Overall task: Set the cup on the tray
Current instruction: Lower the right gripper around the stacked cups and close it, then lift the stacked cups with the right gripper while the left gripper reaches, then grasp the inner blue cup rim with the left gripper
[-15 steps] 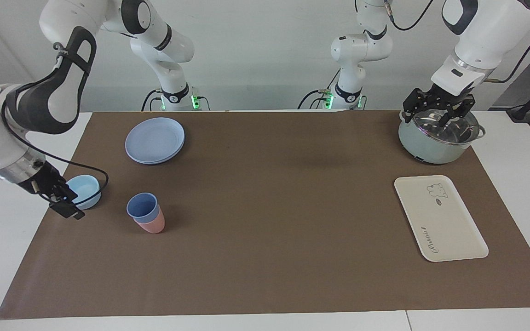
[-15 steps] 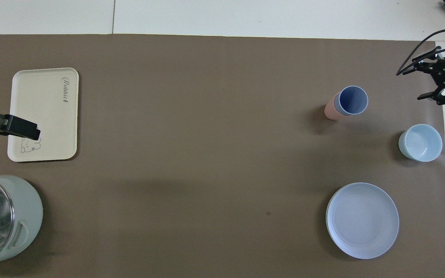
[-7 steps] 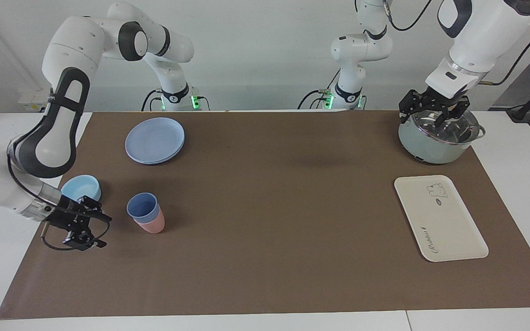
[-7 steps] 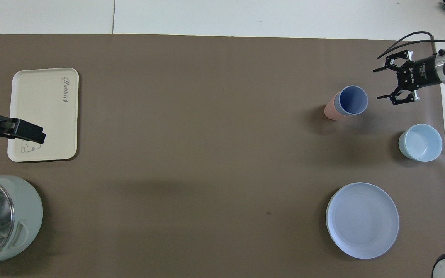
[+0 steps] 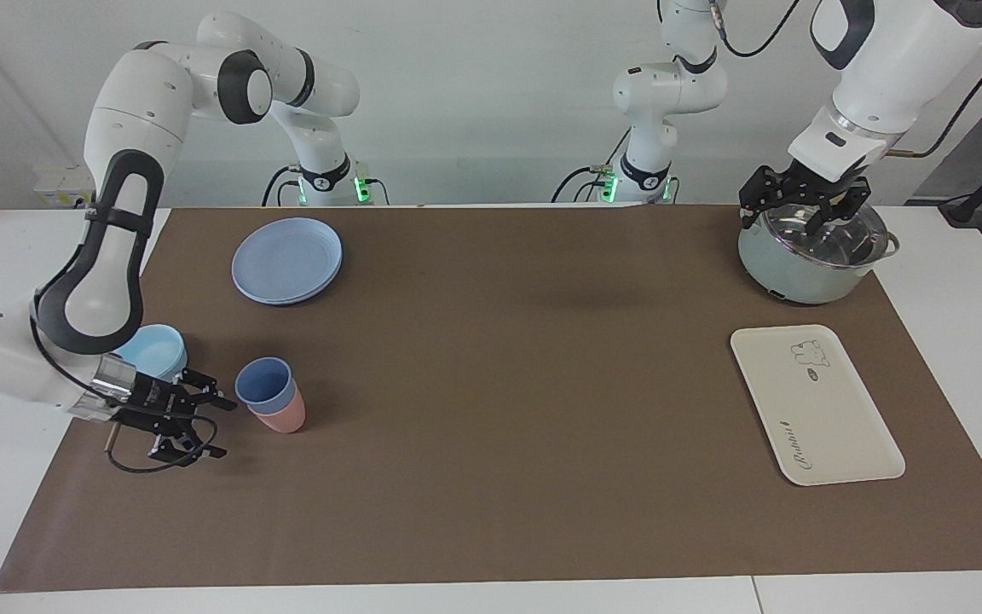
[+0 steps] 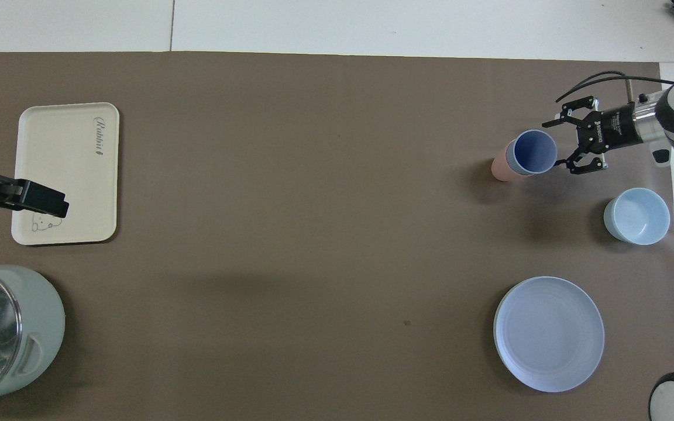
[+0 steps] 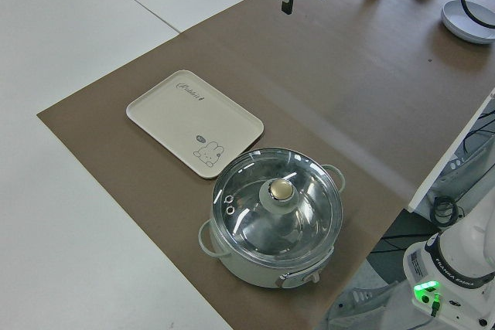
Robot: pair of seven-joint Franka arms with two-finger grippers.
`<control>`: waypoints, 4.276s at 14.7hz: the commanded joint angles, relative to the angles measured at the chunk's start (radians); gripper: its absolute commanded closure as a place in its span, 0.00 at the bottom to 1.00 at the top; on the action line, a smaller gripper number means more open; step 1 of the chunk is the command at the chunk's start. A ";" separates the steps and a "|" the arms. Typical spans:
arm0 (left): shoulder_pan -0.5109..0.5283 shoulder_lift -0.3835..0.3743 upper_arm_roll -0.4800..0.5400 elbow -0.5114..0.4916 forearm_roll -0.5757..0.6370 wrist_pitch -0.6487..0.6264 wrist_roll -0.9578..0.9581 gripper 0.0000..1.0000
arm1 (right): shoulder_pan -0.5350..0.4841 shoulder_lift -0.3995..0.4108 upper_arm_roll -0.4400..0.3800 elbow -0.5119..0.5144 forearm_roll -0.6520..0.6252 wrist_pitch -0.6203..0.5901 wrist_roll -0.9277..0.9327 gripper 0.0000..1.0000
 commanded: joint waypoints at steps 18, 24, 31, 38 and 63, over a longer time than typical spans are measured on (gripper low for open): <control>-0.008 -0.031 0.004 -0.040 0.012 0.034 -0.004 0.00 | 0.046 -0.100 0.021 -0.251 0.223 -0.050 -0.304 1.00; -0.008 -0.033 0.004 -0.049 0.012 0.051 -0.004 0.00 | 0.182 -0.185 0.021 -0.270 0.225 -0.049 -0.170 1.00; -0.123 -0.054 -0.001 -0.116 0.003 0.209 -0.341 0.00 | 0.446 -0.271 0.020 -0.266 0.213 0.176 0.259 1.00; -0.339 -0.068 -0.001 -0.249 -0.120 0.595 -0.796 0.00 | 0.656 -0.286 0.015 -0.246 0.090 0.310 0.514 1.00; -0.427 0.064 0.010 -0.025 -0.094 0.450 -0.976 1.00 | 0.720 -0.348 0.015 -0.244 0.064 0.365 0.556 1.00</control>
